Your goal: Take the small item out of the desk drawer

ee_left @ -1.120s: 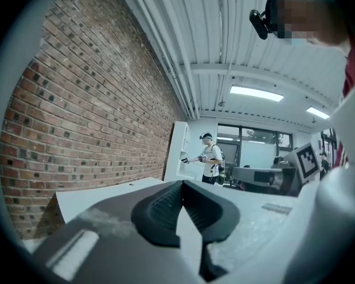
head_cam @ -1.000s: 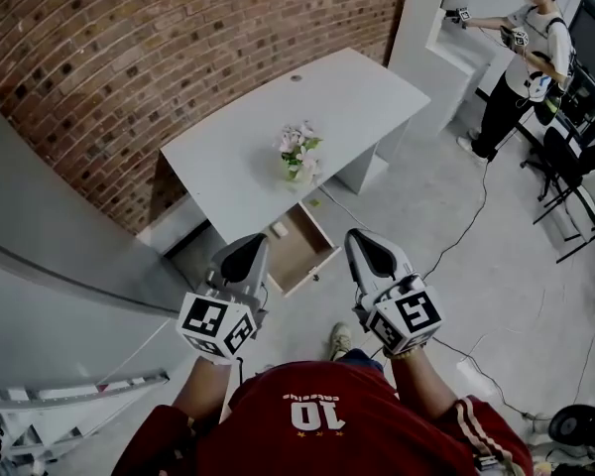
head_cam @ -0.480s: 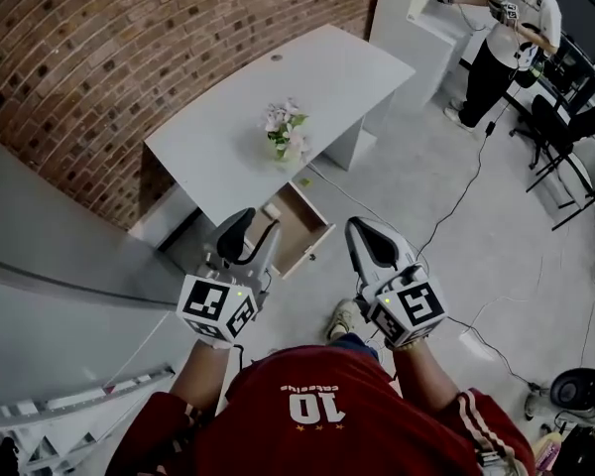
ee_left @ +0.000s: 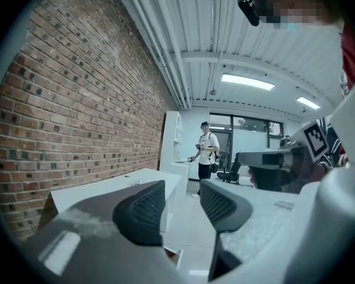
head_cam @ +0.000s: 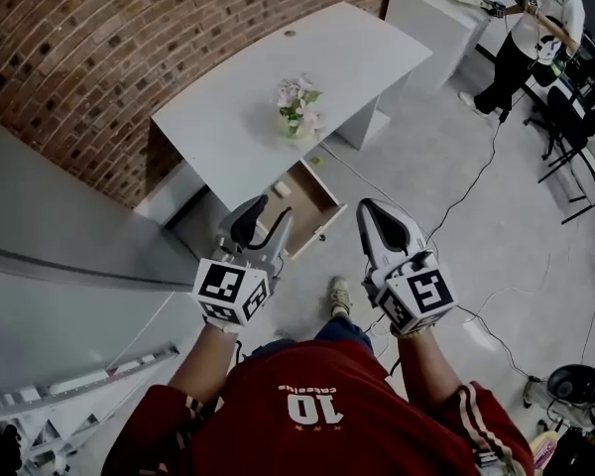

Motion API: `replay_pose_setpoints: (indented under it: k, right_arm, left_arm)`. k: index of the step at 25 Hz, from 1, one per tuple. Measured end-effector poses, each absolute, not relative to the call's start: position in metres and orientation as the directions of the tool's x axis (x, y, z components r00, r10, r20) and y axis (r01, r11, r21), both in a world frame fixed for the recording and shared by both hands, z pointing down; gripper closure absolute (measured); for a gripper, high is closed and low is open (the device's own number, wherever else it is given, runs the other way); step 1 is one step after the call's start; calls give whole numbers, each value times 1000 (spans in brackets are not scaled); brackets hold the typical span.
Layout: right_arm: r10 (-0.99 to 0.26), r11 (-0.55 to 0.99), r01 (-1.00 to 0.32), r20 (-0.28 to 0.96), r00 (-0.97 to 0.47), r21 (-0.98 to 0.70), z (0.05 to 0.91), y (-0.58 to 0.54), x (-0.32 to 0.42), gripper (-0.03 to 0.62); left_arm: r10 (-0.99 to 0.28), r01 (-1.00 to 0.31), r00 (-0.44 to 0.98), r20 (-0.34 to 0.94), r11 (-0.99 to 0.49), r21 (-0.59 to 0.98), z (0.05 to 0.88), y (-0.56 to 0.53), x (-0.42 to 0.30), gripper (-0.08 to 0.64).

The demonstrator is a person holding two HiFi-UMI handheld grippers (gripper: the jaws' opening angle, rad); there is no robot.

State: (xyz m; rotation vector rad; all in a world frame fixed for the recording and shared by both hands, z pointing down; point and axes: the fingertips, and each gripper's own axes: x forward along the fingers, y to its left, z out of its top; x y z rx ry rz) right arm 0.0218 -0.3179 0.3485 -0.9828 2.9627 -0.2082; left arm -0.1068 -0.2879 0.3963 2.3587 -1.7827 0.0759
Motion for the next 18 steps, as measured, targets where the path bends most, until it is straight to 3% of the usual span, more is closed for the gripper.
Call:
replay_pose_setpoints:
  k: [18]
  right_arm:
    - [-563,801,-578,132,-816,-157,428,-383,20,589]
  left_arm:
    - [-935,-972,190,299,-138,189,548,-355,-116,368]
